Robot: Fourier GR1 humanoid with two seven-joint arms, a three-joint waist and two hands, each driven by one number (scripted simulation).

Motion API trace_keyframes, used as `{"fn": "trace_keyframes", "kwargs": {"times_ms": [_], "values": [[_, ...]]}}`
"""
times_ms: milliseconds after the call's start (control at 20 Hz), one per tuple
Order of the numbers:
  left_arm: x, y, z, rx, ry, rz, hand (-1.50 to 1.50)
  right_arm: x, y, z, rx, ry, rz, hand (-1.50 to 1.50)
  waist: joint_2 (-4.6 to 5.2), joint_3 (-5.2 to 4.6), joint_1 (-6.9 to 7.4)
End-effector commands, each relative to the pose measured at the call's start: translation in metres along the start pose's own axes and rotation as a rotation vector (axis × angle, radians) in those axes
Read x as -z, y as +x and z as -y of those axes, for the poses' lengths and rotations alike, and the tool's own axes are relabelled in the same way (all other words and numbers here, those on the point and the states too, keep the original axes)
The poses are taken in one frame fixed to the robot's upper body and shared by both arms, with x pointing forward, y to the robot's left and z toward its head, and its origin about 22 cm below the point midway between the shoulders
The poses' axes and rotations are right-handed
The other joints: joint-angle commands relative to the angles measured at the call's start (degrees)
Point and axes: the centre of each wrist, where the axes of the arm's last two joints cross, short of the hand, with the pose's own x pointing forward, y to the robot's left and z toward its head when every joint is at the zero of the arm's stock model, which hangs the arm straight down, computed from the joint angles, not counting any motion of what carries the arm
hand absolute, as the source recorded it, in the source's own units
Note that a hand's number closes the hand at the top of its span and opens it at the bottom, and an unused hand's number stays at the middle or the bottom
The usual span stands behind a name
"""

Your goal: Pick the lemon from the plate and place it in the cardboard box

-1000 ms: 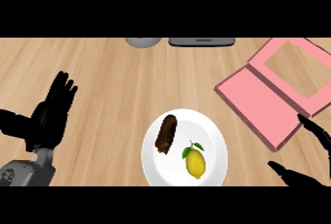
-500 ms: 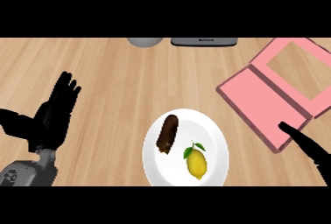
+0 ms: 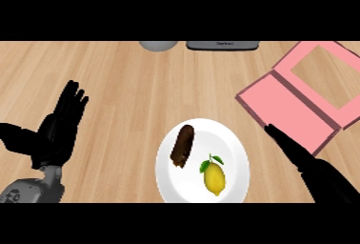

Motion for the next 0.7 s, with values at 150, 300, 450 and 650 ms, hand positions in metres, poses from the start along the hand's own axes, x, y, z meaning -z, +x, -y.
{"fn": "trace_keyframes", "kwargs": {"times_ms": [150,300,450,650], "values": [[-0.009,0.012,-0.001,0.027,0.007,0.0,0.0,0.014,0.006,-0.034,-0.058,0.012,-0.092,-1.5,-0.09,0.07,-0.12],[0.011,0.012,-0.009,0.013,0.006,-0.004,0.0,0.023,0.019,-0.033,0.002,0.031,-0.111,-1.5,-0.01,0.06,-0.32],[-0.004,-0.001,-0.008,0.013,-0.001,-0.023,0.0,0.037,0.019,-0.049,-0.001,0.058,-0.085,-1.5,-0.01,0.06,-0.16],[-0.006,-0.007,0.005,0.006,0.005,-0.003,0.0,0.036,0.013,-0.07,-0.019,0.033,-0.115,-1.5,-0.02,0.06,-0.33]]}}
